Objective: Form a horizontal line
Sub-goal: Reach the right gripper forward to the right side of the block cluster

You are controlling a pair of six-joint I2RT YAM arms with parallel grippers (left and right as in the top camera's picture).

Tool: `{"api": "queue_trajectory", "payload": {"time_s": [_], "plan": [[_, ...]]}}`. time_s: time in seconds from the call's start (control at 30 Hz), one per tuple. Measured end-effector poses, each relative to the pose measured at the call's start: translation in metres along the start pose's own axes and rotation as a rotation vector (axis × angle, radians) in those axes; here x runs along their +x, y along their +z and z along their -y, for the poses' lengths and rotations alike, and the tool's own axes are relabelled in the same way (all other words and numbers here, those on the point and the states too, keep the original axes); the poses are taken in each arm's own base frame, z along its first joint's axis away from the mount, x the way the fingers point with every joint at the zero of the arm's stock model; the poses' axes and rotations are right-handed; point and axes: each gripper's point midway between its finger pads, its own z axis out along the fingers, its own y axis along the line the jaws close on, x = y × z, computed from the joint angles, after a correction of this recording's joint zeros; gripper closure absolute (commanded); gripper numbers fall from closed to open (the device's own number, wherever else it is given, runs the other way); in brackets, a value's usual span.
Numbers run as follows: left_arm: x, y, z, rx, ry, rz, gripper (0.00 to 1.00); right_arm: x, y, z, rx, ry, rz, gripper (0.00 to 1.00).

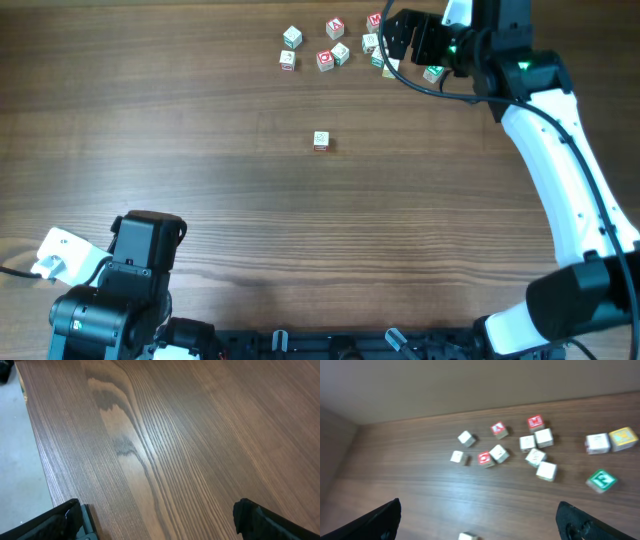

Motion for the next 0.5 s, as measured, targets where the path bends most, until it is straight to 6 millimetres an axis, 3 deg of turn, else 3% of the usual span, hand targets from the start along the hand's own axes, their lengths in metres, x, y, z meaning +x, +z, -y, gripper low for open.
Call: {"api": "queue_trajectory", "payload": {"time_s": [0.3,0.5], "plan": [[0.000,0.000,0.000,0.000,0.000,0.000,0.00,0.012,0.012,0.011,0.034,0.018,-0.047,0.01],[0.000,0.000,0.000,0.000,0.000,0.000,0.00,-0.010,0.012,0.004,0.008,0.000,0.044,0.00]]}}
